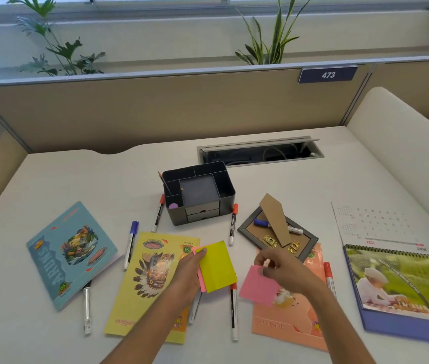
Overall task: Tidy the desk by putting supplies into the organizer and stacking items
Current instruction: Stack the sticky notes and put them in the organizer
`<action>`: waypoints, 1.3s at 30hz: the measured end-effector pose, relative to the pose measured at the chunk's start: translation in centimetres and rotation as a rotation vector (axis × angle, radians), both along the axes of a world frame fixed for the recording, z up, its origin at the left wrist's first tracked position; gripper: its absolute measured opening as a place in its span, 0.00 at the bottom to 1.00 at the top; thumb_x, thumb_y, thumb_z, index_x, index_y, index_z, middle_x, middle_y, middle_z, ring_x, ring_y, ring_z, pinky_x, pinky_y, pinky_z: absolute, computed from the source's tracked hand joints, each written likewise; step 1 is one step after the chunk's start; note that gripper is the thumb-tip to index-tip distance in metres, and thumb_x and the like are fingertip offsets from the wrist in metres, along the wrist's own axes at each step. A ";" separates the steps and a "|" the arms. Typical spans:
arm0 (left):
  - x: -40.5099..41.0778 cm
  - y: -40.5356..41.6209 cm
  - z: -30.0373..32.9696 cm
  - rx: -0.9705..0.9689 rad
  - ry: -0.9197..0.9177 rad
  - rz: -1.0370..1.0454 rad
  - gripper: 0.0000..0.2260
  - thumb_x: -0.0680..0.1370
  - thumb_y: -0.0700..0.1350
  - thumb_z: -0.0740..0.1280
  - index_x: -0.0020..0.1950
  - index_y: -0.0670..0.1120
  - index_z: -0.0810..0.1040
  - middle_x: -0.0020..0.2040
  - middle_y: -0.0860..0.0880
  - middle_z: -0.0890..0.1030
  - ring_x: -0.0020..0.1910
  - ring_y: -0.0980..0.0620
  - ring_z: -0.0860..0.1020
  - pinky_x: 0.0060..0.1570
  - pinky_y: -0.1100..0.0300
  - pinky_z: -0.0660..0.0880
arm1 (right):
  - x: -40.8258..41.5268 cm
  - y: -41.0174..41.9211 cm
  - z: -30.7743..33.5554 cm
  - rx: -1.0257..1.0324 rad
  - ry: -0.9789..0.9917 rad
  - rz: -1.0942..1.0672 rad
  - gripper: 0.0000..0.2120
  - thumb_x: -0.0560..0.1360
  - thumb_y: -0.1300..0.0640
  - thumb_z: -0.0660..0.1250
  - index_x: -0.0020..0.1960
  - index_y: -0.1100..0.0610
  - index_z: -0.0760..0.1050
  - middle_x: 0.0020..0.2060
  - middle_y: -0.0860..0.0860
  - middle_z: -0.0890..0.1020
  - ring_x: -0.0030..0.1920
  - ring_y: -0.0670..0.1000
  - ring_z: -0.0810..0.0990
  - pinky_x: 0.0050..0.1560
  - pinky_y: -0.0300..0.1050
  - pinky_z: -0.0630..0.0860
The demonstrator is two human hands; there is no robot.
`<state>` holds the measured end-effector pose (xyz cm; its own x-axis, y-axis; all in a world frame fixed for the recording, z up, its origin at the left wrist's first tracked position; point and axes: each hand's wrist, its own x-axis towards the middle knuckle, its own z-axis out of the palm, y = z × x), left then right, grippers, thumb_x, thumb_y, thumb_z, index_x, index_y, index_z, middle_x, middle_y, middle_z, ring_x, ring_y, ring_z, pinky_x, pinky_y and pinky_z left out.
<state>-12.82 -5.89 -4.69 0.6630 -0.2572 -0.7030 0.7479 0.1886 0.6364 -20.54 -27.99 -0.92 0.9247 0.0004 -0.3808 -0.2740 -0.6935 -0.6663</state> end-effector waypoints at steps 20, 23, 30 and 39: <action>-1.2 1.1 0.6 0.110 -0.253 -0.228 0.11 0.76 0.31 0.63 0.56 0.40 0.78 0.48 0.40 0.83 0.45 0.42 0.82 0.41 0.53 0.78 | 5.3 9.3 -1.4 -0.059 -0.219 -0.015 0.13 0.78 0.53 0.61 0.62 0.51 0.74 0.58 0.48 0.77 0.57 0.50 0.75 0.54 0.44 0.72; -0.7 1.3 0.3 0.170 -0.335 -0.247 0.10 0.76 0.32 0.65 0.54 0.41 0.79 0.49 0.39 0.83 0.47 0.41 0.81 0.47 0.49 0.78 | 5.2 8.7 -1.6 -0.059 -0.148 0.066 0.15 0.77 0.57 0.60 0.63 0.52 0.74 0.58 0.50 0.79 0.57 0.53 0.76 0.55 0.47 0.74; 1.7 1.7 0.3 0.385 -0.569 -0.260 0.08 0.73 0.43 0.72 0.50 0.46 0.78 0.48 0.46 0.82 0.48 0.47 0.79 0.45 0.54 0.75 | 5.9 8.2 -2.3 0.375 -0.223 -0.363 0.08 0.78 0.64 0.59 0.51 0.56 0.76 0.45 0.49 0.79 0.48 0.50 0.77 0.44 0.42 0.73; 5.7 0.3 1.0 0.494 -0.655 -0.164 0.10 0.78 0.35 0.60 0.46 0.47 0.78 0.45 0.48 0.80 0.45 0.50 0.77 0.37 0.60 0.73 | 8.0 9.8 -4.9 0.362 -0.337 -0.513 0.05 0.81 0.59 0.59 0.52 0.49 0.70 0.48 0.46 0.77 0.50 0.47 0.78 0.46 0.44 0.79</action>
